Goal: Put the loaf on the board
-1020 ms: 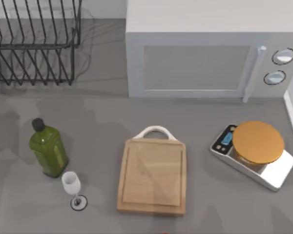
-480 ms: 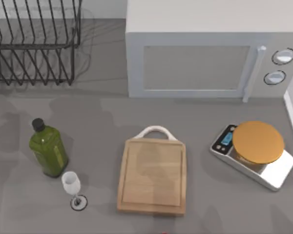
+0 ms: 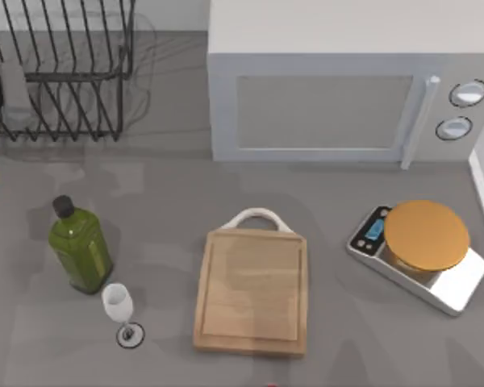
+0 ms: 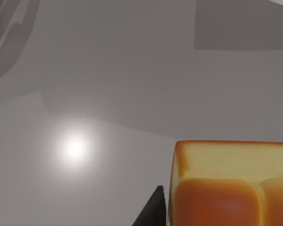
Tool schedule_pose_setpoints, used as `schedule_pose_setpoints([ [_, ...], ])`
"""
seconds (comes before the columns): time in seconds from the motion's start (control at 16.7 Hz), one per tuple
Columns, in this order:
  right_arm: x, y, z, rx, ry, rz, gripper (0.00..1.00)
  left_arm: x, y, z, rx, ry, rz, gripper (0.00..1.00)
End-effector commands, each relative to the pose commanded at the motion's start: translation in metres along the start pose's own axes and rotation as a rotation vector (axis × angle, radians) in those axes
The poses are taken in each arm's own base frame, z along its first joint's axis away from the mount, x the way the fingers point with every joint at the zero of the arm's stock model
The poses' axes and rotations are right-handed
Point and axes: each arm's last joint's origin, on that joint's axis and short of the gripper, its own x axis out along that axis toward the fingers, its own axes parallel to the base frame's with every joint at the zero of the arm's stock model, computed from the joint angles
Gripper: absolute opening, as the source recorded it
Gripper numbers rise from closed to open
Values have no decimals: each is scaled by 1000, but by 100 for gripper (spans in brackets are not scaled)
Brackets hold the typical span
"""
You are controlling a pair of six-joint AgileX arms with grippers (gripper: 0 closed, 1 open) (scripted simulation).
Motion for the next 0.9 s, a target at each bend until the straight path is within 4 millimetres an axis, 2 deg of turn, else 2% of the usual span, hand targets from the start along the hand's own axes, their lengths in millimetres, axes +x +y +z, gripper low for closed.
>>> schedule_pose_setpoints([
  [0.18,0,0,0,0,0,0,100,6,-7,42,445,4,-16,0],
  [0.42,0,0,0,0,0,0,100,18,-30,104,1166,-2,-53,0],
  [0.66,0,0,0,0,0,0,100,29,-67,163,1910,-28,-89,0],
  [0.9,0,0,0,0,0,0,100,34,-112,211,2572,-54,-100,0],
])
